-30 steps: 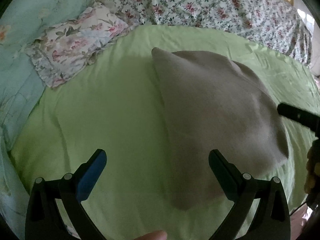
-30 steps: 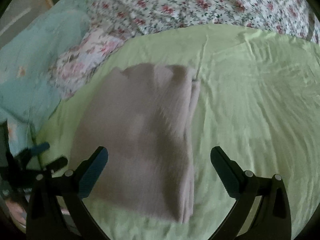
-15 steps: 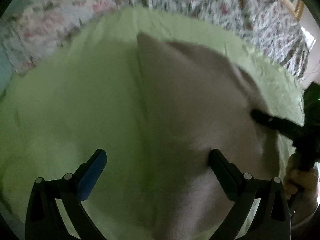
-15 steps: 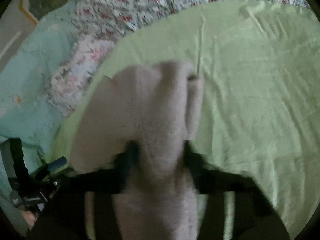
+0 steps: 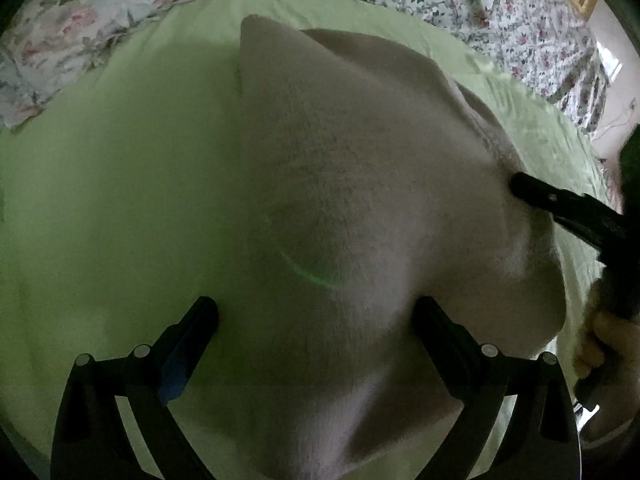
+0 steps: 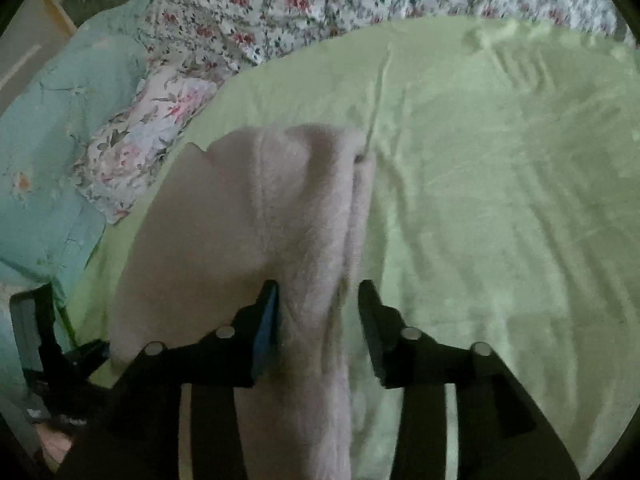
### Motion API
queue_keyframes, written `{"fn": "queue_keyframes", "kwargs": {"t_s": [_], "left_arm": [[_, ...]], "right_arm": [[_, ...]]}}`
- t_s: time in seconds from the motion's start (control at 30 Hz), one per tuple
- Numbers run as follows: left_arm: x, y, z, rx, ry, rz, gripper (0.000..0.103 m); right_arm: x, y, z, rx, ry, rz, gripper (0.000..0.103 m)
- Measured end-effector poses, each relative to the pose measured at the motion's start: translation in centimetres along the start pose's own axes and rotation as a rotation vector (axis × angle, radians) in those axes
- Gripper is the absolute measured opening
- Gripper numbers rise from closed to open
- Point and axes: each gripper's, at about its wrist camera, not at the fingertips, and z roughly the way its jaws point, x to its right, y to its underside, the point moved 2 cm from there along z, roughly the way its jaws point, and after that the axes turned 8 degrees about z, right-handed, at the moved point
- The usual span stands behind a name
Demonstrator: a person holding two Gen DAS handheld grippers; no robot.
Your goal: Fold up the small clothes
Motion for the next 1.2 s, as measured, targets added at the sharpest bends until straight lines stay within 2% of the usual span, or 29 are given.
{"fn": "queue_keyframes", "kwargs": {"t_s": [0.1,0.2,0.33,0.43,0.53,0.7,0.77,0.83,0.93,1.07,1.13,1.2], "left_arm": [[0.3,0.6,-0.7,0.004,-0.017,0.008,0.099],[0.1,1.5,-1.2,0.003,-0.019,0.002,0.099],[0.0,2.2,-1.2,0.001,-0.017,-0.012,0.099],[-0.4,2.9,-1.7,0.005,-0.025,-0.015,0.1],[-0.3,3.8,-2.4,0.009,-0.041,-0.01,0.1],[-0.5,5.6,-4.6,0.042,-0.092,-0.012,0.099],[-0.2,6.2,-5.4,0.056,-0.121,-0.003,0.099],[0.2,6.6,-6.1,0.058,-0.154,0.014,0.099],[0.7,7.4,-7.0,0.063,-0.194,0.05,0.1],[1.6,8.4,-8.0,0.071,-0.198,0.087,0.101],[2.0,8.8,-8.5,0.076,-0.208,0.109,0.101],[2.5,9.2,-8.9,0.084,-0.226,0.13,0.101]], "right_arm": [[-0.7,0.9,-2.4,0.044,0.01,-0.009,0.043],[-2.2,2.5,-4.4,0.069,-0.023,-0.024,0.043],[-3.9,6.0,-4.7,0.01,-0.094,-0.09,0.043],[-2.8,8.1,-3.0,-0.049,0.009,-0.123,0.041],[-1.8,8.6,-3.6,-0.027,-0.001,-0.101,0.041],[-2.6,8.8,-5.9,0.009,0.039,-0.105,0.043],[-3.0,9.2,-6.7,0.018,0.049,-0.115,0.048],[-3.4,9.4,-7.0,0.025,0.056,-0.116,0.06],[-3.7,10.2,-7.6,0.031,0.061,-0.12,0.063],[-4.2,11.2,-8.5,0.031,0.078,-0.147,0.075],[-4.4,11.7,-9.0,0.036,0.087,-0.16,0.084],[-4.4,12.2,-9.5,0.04,0.094,-0.168,0.087]]}}
